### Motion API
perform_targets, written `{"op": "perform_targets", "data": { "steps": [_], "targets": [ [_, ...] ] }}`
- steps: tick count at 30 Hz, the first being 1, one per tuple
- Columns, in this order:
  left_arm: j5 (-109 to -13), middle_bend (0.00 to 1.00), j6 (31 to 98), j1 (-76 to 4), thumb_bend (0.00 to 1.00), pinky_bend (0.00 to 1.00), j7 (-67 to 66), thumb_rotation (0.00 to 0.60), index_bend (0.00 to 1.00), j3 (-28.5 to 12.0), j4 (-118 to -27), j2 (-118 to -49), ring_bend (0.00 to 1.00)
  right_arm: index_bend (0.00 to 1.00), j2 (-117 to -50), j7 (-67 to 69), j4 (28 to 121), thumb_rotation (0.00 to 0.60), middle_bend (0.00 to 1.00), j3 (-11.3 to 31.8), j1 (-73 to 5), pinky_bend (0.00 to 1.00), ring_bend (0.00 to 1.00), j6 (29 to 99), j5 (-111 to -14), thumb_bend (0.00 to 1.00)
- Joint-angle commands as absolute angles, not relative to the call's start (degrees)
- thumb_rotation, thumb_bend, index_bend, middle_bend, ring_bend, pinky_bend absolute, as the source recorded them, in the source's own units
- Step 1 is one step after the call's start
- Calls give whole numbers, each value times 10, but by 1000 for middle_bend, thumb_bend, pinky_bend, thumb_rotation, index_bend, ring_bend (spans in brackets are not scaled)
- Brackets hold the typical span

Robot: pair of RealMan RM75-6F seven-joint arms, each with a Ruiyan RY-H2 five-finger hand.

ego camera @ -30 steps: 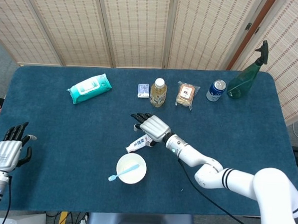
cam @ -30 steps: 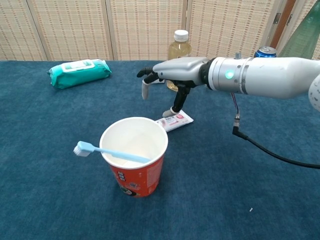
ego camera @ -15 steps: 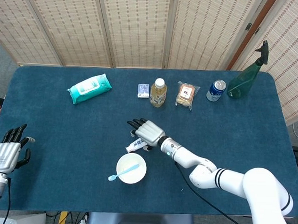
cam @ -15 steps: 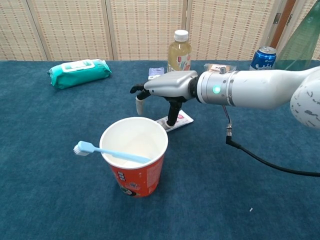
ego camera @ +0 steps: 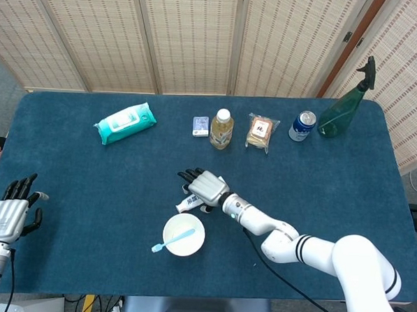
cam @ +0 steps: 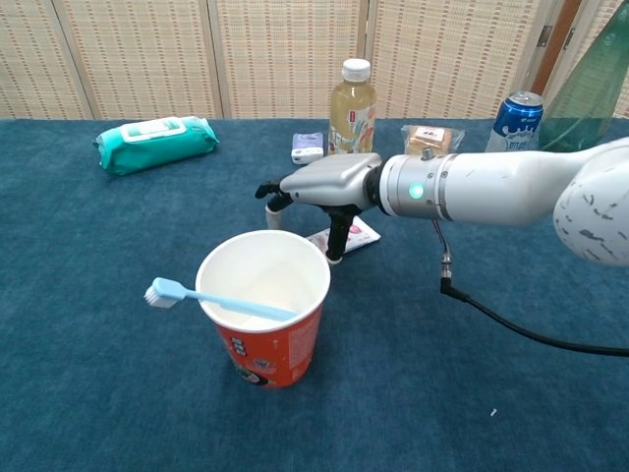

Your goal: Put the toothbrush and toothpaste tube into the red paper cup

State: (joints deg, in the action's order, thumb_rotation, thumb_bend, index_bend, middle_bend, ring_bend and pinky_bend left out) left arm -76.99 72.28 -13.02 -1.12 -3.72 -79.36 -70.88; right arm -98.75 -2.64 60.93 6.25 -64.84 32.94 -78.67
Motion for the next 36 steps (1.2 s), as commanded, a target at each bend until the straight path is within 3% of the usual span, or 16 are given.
{"op": "perform_targets", "data": {
  "steps": [1, 20, 36],
  "targets": [
    [-769, 0, 722, -130, 600, 0, -11, 600, 349, -37, -794, -709, 0, 335, -996, -27, 599, 600, 0, 62, -650, 152, 0, 325, -785, 131],
    [-769, 0, 723, -126, 601, 0, -6, 600, 348, -37, -791, -709, 0, 357, -1023, -15, 568, 600, 0, 65, -657, 152, 0, 317, -792, 131],
    [-769, 0, 721, -124, 601, 0, -5, 600, 348, -37, -791, -708, 0, 557, -1038, -10, 551, 600, 0, 67, -653, 152, 0, 328, -796, 154]
  ]
}}
